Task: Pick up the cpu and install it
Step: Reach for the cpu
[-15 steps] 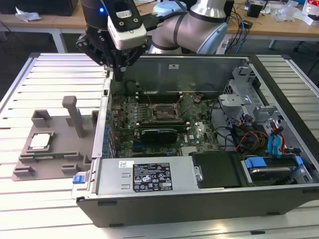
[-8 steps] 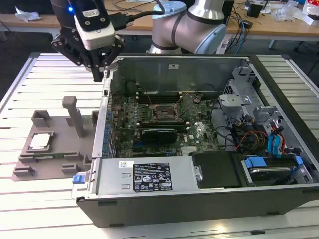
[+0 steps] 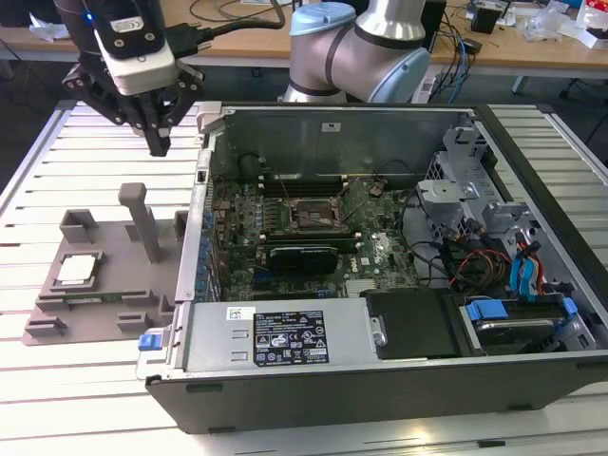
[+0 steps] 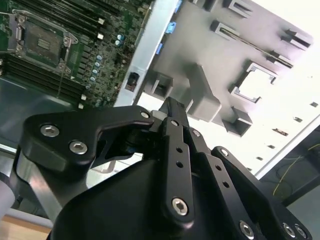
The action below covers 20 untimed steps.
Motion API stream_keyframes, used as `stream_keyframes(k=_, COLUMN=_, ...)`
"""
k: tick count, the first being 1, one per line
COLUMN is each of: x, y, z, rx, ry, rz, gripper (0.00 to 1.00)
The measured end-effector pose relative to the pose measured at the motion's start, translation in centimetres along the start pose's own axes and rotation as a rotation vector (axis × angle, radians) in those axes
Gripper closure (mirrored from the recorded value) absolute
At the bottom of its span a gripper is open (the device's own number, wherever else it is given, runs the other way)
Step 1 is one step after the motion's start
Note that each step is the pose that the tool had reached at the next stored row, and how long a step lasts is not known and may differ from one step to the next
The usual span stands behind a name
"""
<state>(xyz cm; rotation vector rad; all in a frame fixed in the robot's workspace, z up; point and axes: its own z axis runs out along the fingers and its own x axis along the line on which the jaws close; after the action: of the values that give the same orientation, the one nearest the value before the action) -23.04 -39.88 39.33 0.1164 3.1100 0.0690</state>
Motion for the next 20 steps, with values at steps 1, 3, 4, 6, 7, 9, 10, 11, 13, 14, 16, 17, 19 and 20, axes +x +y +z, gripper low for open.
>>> stream_keyframes(k=1, x=0.38, y=-0.03, z=-0.01, rx=0.0000, ry=0.0000, rz=0.000, gripper=0.89)
stream_keyframes(k=3, x=0.85, y=-0.06, z=-0.03, rx=0.0000, ry=0.0000, rz=0.000, gripper=0.89)
stream_keyframes(k=4, x=1.26, y=-0.09, z=-0.04, rx=0.0000, ry=0.0000, rz=0.000, gripper=0.89)
stream_keyframes(k=6, x=1.74, y=-0.13, z=-0.06, rx=0.0001, ry=0.0001, rz=0.000, gripper=0.89)
stream_keyframes(k=7, x=1.95, y=-0.15, z=-0.06, rx=0.0001, ry=0.0001, rz=0.000, gripper=0.89)
stream_keyframes(k=9, x=2.66, y=-0.20, z=-0.08, rx=0.0001, ry=0.0000, rz=0.000, gripper=0.89)
stream_keyframes(k=10, x=2.98, y=-0.22, z=-0.09, rx=0.0001, ry=0.0000, rz=0.000, gripper=0.89)
stream_keyframes(k=11, x=3.25, y=-0.24, z=-0.10, rx=0.0000, ry=0.0000, rz=0.000, gripper=0.89)
stream_keyframes(k=13, x=3.89, y=-0.29, z=-0.12, rx=0.0001, ry=0.0001, rz=0.000, gripper=0.89)
stream_keyframes(k=14, x=4.15, y=-0.31, z=-0.13, rx=0.0000, ry=0.0001, rz=0.000, gripper=0.89)
stream_keyframes(k=16, x=4.67, y=-0.35, z=-0.14, rx=0.0001, ry=0.0000, rz=0.000, gripper=0.89)
stream_keyframes(k=17, x=5.11, y=-0.38, z=-0.16, rx=0.0000, ry=0.0000, rz=0.000, gripper=0.89)
stream_keyframes(k=19, x=5.73, y=-0.43, z=-0.18, rx=0.0001, ry=0.0000, rz=0.000, gripper=0.89)
stream_keyframes(k=20, x=5.89, y=-0.44, z=-0.18, rx=0.0000, ry=-0.0001, rz=0.000, gripper=0.89)
